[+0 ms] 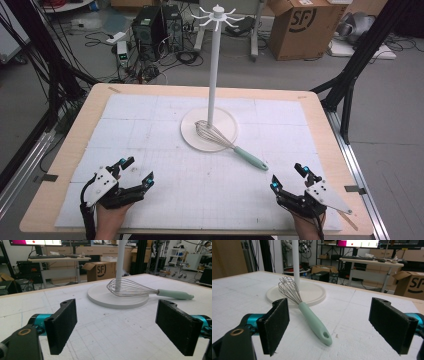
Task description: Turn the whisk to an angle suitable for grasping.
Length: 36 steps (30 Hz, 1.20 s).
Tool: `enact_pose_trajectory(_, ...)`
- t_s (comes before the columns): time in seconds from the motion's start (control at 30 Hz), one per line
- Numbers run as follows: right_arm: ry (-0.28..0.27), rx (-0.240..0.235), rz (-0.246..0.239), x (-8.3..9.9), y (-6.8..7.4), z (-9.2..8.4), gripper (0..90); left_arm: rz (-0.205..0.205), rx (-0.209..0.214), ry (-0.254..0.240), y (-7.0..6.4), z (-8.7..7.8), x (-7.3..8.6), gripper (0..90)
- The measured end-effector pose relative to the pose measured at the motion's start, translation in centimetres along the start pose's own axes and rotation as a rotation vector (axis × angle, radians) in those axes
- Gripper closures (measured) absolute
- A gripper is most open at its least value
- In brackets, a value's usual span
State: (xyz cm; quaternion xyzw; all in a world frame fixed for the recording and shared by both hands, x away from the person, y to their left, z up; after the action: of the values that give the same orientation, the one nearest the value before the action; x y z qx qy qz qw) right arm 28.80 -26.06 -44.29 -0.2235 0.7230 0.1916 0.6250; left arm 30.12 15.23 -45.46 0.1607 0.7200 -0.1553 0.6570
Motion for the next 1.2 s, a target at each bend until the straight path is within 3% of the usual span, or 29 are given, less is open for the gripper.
enact_pose_trajectory(0.13, -0.002, -0.003, 0.002, 0.0, 0.1, 0.0, 16.9, -0.003, -0.001, -0.002, 0.0, 0.0, 0.0, 17.9)
enact_pose_trajectory(0.23, -0.005, 0.009, 0.004, 0.0, -0.1, 0.0, 23.3, -0.001, 0.001, -0.001, -0.1, 0.0, 0.0, 17.9)
enact_pose_trajectory(0.5, -0.001, 0.009, 0.012, 0.0, -0.1, 0.1, 24.2, 0.0, 0.009, 0.001, -0.3, 0.0, 0.0, 17.9)
enact_pose_trajectory(0.7, 0.006, -0.04, 0.019, 0.0, 0.5, 0.3, 34.4, -0.002, 0.009, 0.003, -0.3, -0.1, 0.1, 17.9)
enact_pose_trajectory(0.97, 0.071, -0.122, -0.016, -0.1, 1.1, 1.5, 48.4, -0.002, 0.015, 0.006, -0.4, -0.2, 0.1, 17.9)
enact_pose_trajectory(1.2, 0.179, -0.171, -0.055, 0.5, 0.9, 3.0, 55.4, -0.001, 0.019, 0.007, -0.5, -0.3, 0.2, 17.9)
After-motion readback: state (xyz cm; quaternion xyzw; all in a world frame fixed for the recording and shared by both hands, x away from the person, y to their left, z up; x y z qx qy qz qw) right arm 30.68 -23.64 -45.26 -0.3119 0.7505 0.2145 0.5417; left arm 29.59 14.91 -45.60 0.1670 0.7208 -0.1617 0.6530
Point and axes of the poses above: each handheld gripper's, and its own axes: z roughly forward along the jaws, x roughly out of its underside, y roughly to its left, the point moved 10 cm from there along z, roughly forward along the jaws, and after that the axes turned 9 degrees about -x, right-handed, at the moved point
